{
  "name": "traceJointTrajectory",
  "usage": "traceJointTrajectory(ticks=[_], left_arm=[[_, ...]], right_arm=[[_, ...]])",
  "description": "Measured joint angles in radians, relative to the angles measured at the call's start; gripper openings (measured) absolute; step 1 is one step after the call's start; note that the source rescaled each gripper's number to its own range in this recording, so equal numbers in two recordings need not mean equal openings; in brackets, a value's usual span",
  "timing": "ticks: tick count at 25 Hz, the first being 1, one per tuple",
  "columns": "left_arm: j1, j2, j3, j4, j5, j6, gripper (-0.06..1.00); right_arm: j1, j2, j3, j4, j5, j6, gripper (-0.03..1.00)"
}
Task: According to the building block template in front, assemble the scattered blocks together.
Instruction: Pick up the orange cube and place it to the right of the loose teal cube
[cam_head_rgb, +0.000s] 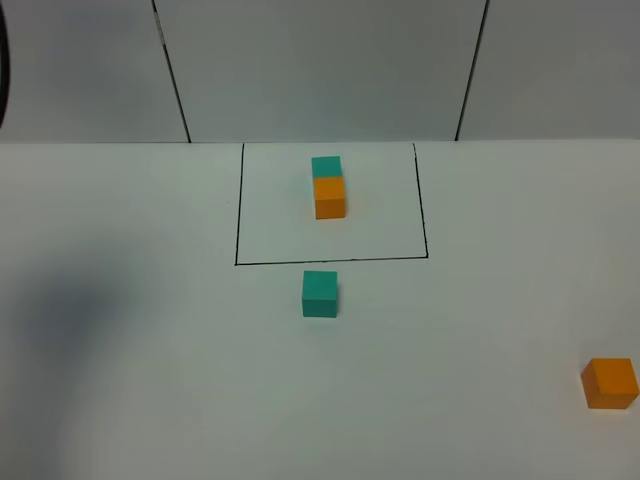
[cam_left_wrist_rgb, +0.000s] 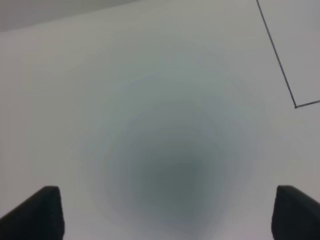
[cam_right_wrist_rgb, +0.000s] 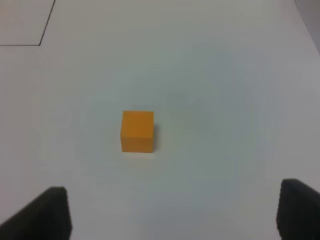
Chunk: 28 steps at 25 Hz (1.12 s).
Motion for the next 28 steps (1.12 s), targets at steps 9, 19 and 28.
traceJointTrajectory(ticks=[9, 19, 28], left_arm=[[0.000, -0.278, 0.207, 0.041, -0.027, -0.097, 0.85], [-0.005, -0.657, 0.544, 0.041, -0.104, -0.144, 0.85], [-0.005, -0.957, 0.649, 0.028, 0.044, -0.174, 0.84]], right_arm=[[0.000, 0.000, 0.000, 0.000, 0.000, 0.000, 0.70], [0.000, 0.000, 0.000, 0.000, 0.000, 0.000, 0.70], [0.000, 0.000, 0.000, 0.000, 0.000, 0.000, 0.70]])
